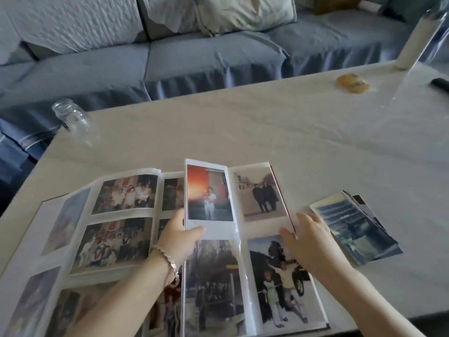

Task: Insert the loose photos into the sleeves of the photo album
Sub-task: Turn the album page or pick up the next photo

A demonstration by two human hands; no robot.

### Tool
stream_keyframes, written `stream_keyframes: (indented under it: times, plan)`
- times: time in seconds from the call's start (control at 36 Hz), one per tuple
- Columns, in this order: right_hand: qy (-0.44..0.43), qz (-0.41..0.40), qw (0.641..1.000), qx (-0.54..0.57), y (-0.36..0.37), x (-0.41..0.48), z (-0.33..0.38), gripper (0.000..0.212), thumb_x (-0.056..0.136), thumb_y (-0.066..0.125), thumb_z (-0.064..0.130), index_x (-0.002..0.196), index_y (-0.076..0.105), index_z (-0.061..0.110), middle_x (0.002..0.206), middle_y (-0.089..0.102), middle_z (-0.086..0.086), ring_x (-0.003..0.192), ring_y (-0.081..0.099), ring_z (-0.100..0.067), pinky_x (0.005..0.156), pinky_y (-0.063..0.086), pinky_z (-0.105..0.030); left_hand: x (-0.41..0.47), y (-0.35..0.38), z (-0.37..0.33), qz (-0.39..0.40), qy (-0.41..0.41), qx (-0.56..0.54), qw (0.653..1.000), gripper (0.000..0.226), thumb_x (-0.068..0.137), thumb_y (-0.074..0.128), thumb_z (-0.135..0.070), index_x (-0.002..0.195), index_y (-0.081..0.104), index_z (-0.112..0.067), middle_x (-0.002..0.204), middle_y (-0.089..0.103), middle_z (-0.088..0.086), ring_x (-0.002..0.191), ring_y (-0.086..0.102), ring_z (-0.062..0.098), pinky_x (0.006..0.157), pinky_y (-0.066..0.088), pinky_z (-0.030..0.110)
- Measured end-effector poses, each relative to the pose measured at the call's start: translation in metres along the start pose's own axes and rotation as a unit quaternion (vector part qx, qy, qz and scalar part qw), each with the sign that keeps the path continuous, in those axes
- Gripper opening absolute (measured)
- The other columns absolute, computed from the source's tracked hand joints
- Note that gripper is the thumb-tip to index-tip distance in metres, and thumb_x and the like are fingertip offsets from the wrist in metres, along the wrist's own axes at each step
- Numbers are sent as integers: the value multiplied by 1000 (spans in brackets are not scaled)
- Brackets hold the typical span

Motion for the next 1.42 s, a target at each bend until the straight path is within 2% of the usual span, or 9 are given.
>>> stream_keyframes:
  times: [0.08, 0.17, 0.28, 0.44, 0.64, 0.83, 0.92, 1.11, 1.42]
  plan:
    - [-6, 15, 998, 68, 6, 1, -3, 19, 91, 53, 29, 105, 61, 19, 108, 58, -4, 84, 55, -13, 62, 40, -19, -4, -2, -2, -22, 30, 6, 999, 68, 92, 55, -9, 148, 19, -21, 131, 42, -5, 86, 48, 8, 64, 42, 10]
    - [-15, -1, 994, 104, 3, -3, -2, 31, 93, 53, 26, 121, 58, 17, 118, 54, -1, 90, 53, -11, 66, 41, -19, -9, -1, -8, -47, 73, 16, 996, 75, 91, 52, -4, 148, 11, -31, 103, 42, -22, 55, 43, 7, 39, 37, 11]
    - [-25, -35, 991, 129, -9, -10, 4, 39, 92, 55, 27, 131, 51, 20, 128, 52, 3, 102, 48, -7, 81, 39, -18, -17, 5, -28, -31, 157, 16, 987, 63, 89, 49, 3, 138, 34, -35, 133, 32, -25, 64, 57, -9, 54, 41, 6]
    - [-200, 71, 954, 213, -7, -39, 59, 28, 74, 51, 61, 102, 50, 55, 113, 58, 25, 102, 56, 6, 91, 47, -18, -25, 16, -44, 5, 124, -48, 991, 25, 81, 56, -48, 101, 60, -33, 101, 55, -25, 107, 52, 2, 89, 37, 19]
    - [-309, 133, 934, 117, 24, -61, 86, 39, 90, 54, 43, 128, 48, 47, 135, 34, 33, 86, 38, 32, 72, 29, 5, -16, 6, -36, -57, 146, 30, 987, 38, 88, 59, -17, 60, 52, 7, 43, 37, -5, 42, 35, 4, 44, 33, 10]
    - [-210, 20, 978, -4, -5, -29, 41, 40, 90, 55, 37, 129, 51, 33, 145, 34, 13, 127, 40, -5, 97, 26, -12, -4, -4, -18, -89, 102, 11, 991, 35, 80, 73, -16, 63, 62, 12, 41, 37, -3, 39, 31, 8, 39, 28, 13]
    - [-106, -28, 991, -81, -28, -6, -2, 49, 87, 59, 39, 132, 46, 24, 145, 31, -4, 134, 28, -22, 104, 26, -26, -8, -6, -23, -105, 89, 17, 990, 54, 70, 81, -24, 42, 36, -11, 30, 27, -12, 30, 28, 6, 36, 24, 13]
    - [71, -11, 974, -215, -43, 14, -81, 99, 76, 50, 71, 148, 6, 18, 150, 17, -21, 141, 11, -34, 114, 16, -41, -10, -7, -27, -123, 104, 16, 987, 55, 74, 69, -43, 48, 33, -11, 37, 27, -6, 34, 24, 6, 33, 26, 13]
    - [9, -54, 946, -320, -50, 16, -80, 50, 90, 39, 59, 122, 48, 21, 125, 52, -5, 120, 45, -22, 99, 30, -30, -13, -8, -30, -137, 117, -20, 984, 54, 92, 50, -33, 47, 32, -11, 36, 29, -7, 41, 30, 11, 36, 29, 10]
Point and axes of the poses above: each hand's wrist, its own x-axis towards the middle knuckle, its own y-axis out of the palm, z = x × y, the point moved 7 cm from there along x, towards the middle knuckle
